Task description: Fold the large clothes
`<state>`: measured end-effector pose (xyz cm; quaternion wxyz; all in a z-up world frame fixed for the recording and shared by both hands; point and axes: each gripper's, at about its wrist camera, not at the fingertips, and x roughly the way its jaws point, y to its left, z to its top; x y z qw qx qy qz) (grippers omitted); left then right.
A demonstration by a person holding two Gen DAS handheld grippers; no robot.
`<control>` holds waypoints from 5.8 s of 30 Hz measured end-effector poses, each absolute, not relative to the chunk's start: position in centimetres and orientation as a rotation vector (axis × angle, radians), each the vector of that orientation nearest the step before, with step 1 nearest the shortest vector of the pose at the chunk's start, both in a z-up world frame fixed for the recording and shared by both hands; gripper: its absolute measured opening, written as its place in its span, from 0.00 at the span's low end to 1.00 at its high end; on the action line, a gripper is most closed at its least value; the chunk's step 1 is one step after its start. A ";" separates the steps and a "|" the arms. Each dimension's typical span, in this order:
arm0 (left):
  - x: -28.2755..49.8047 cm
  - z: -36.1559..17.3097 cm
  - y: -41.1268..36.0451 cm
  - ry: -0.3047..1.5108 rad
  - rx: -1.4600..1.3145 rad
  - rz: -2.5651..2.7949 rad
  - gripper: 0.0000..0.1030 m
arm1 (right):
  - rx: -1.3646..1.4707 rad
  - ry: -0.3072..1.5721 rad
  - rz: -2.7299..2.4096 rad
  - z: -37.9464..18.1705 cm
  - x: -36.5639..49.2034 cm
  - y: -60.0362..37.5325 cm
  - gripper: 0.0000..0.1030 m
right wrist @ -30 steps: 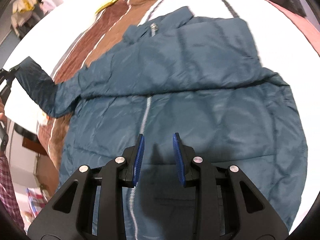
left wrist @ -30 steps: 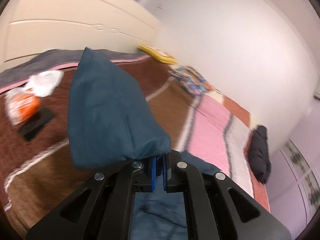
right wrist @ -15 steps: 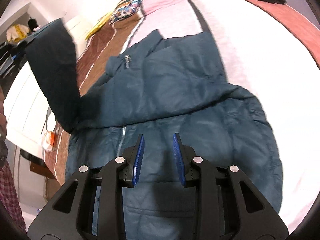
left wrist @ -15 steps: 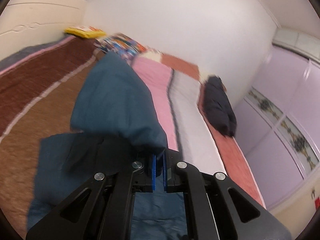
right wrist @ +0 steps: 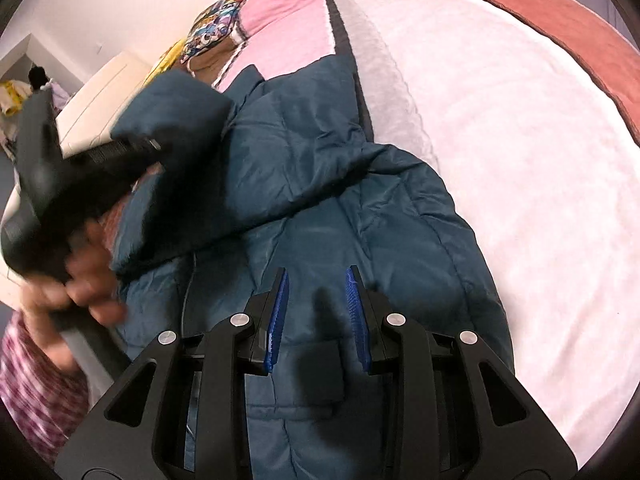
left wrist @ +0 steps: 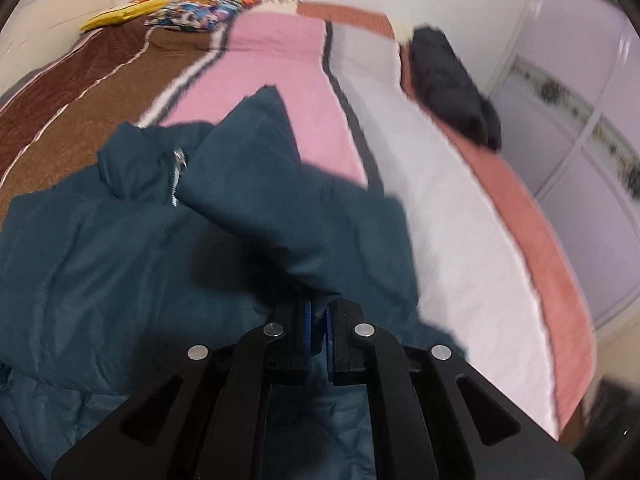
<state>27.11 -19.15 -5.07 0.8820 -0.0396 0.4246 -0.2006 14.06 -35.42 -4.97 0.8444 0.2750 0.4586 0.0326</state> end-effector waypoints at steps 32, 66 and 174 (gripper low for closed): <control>17.3 -3.7 1.5 0.804 0.031 -0.135 0.63 | 0.732 0.999 -0.010 -4.9 23.2 -35.9 0.50; 31.3 -3.0 10.8 0.773 -0.177 0.162 0.53 | 0.696 1.025 -0.096 -6.1 19.1 -36.7 0.05; 1.7 -7.2 7.8 0.956 0.062 0.004 0.67 | 0.280 1.089 -0.079 -3.5 -3.2 -29.6 0.22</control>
